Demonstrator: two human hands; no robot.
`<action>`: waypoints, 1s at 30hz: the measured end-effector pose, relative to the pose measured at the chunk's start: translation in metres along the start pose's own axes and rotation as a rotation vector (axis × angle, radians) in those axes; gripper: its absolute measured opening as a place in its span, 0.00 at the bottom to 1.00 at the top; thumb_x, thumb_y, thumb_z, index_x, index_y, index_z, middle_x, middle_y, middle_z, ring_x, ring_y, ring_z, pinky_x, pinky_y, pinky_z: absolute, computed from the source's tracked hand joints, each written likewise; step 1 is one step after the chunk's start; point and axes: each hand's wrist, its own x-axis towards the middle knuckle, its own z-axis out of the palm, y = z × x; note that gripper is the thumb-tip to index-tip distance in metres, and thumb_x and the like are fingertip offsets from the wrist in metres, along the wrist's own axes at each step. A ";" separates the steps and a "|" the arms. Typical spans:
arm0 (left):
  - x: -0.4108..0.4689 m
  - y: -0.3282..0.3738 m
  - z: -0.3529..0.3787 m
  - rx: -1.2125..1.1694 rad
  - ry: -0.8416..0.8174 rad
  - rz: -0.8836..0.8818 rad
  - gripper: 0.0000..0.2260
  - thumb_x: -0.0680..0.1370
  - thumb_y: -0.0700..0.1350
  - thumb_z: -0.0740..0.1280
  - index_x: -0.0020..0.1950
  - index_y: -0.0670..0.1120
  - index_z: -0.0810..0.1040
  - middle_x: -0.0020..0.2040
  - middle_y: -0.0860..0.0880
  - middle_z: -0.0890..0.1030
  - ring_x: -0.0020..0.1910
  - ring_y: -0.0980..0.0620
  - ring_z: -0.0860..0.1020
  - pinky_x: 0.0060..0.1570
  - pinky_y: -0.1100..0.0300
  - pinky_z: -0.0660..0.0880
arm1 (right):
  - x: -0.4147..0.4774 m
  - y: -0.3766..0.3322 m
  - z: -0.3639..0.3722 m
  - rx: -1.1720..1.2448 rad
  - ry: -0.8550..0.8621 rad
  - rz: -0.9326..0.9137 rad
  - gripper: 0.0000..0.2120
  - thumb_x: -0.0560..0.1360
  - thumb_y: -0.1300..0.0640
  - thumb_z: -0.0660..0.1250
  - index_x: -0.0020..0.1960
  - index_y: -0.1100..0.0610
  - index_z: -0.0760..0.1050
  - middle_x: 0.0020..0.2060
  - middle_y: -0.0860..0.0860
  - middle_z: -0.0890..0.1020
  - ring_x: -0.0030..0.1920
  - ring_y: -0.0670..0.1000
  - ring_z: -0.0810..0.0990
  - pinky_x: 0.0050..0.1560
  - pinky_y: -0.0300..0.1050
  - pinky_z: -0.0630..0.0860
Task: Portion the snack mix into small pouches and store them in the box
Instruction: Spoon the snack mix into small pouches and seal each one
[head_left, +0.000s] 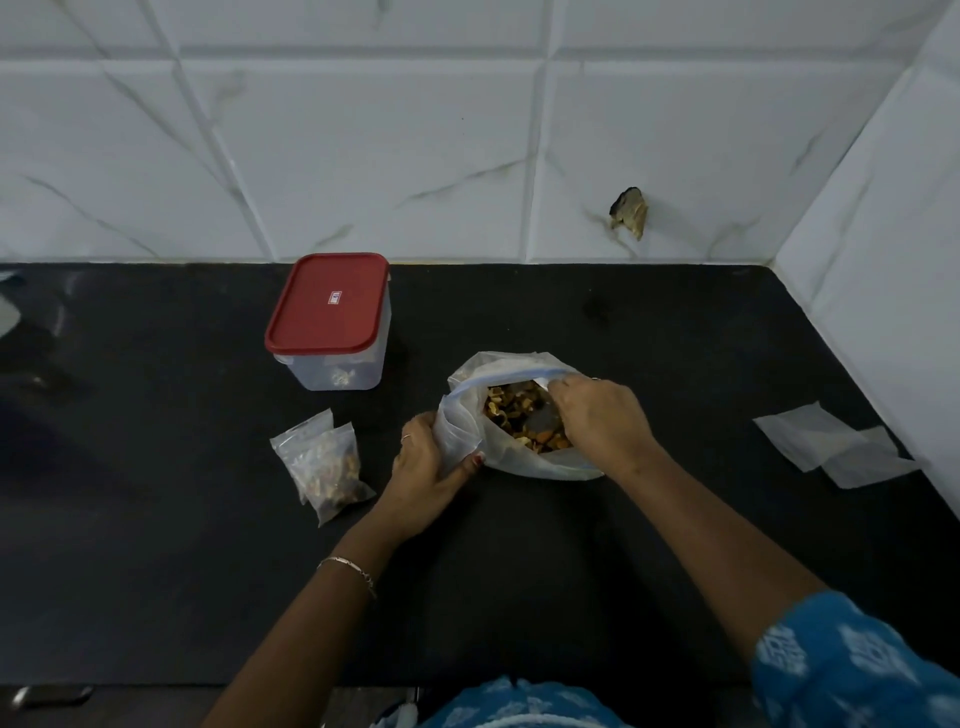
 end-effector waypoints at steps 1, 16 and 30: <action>0.002 0.001 -0.001 -0.033 -0.019 -0.013 0.31 0.76 0.53 0.69 0.71 0.51 0.54 0.69 0.48 0.64 0.68 0.52 0.66 0.66 0.53 0.70 | 0.003 0.000 0.002 0.005 -0.009 0.003 0.10 0.79 0.59 0.61 0.60 0.55 0.74 0.50 0.51 0.81 0.46 0.50 0.81 0.40 0.42 0.73; 0.014 0.010 0.002 -0.269 -0.072 -0.083 0.25 0.78 0.49 0.67 0.68 0.50 0.56 0.60 0.56 0.69 0.59 0.58 0.71 0.55 0.62 0.72 | -0.009 0.007 0.018 0.283 -0.004 0.089 0.11 0.80 0.58 0.60 0.55 0.53 0.80 0.43 0.47 0.81 0.42 0.48 0.80 0.38 0.39 0.72; 0.018 0.019 0.014 -0.406 -0.078 -0.093 0.19 0.79 0.48 0.66 0.63 0.52 0.59 0.59 0.55 0.71 0.57 0.58 0.74 0.47 0.65 0.75 | -0.020 -0.021 0.026 0.713 -0.216 0.387 0.11 0.81 0.58 0.59 0.58 0.53 0.78 0.45 0.47 0.79 0.42 0.43 0.77 0.40 0.36 0.71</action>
